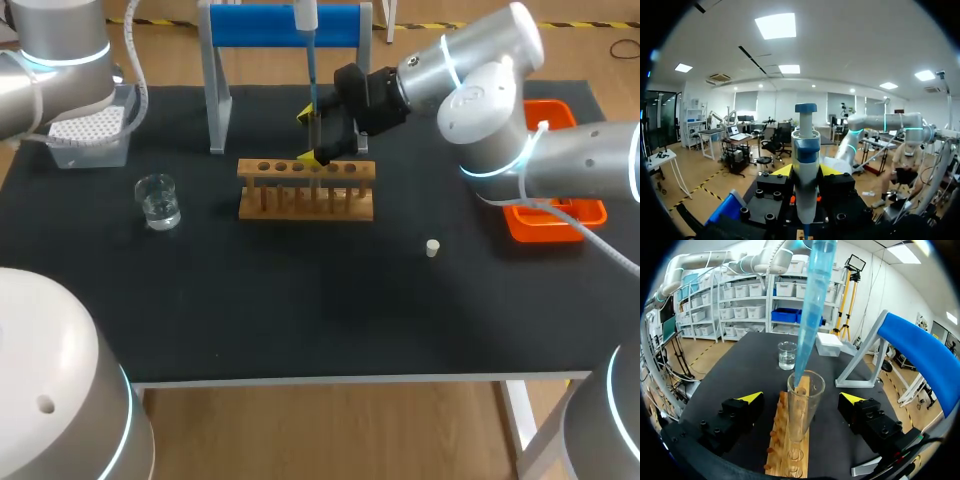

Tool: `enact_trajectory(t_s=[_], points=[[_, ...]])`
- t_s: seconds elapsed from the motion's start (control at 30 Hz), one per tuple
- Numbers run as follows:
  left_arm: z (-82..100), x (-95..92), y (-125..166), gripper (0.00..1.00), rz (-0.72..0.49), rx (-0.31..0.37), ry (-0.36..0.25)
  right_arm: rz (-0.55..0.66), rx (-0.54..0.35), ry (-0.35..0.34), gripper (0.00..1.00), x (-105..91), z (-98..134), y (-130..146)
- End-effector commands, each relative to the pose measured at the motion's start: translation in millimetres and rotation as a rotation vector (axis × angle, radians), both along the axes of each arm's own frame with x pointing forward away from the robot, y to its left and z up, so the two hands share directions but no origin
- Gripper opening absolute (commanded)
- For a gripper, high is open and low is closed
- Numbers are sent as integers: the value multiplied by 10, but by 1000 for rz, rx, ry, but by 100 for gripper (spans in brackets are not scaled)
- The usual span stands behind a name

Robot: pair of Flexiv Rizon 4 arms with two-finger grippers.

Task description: Invert the test tube, pick up the pipette, mount the tip to pipette, aspirate from beaker and dispense into the tube, eject the tip, return the pipette, and cap with the stopper.

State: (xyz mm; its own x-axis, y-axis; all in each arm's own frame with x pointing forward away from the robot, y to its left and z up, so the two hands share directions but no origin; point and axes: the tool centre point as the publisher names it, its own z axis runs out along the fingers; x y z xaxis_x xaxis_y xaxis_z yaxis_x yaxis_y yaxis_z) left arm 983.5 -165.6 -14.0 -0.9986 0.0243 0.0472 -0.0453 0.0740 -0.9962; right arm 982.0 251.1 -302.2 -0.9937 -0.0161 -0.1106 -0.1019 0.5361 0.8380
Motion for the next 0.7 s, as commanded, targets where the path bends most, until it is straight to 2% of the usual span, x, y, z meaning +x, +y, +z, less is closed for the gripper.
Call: enact_trajectory(t_s=[0.03, 0.4, 0.7], points=[[-42, 24, 2, 0, -6, -4, 1, 3, -4, 2, 100, 6, 9, -7], [-116, 24, 28, 0, -7, 11, -2, 3, -4, 2, 100, 6, 9, -7], [-133, 19, 28, 0, -6, 49, -47, 3, -4, 2, 100, 6, 9, -7]])
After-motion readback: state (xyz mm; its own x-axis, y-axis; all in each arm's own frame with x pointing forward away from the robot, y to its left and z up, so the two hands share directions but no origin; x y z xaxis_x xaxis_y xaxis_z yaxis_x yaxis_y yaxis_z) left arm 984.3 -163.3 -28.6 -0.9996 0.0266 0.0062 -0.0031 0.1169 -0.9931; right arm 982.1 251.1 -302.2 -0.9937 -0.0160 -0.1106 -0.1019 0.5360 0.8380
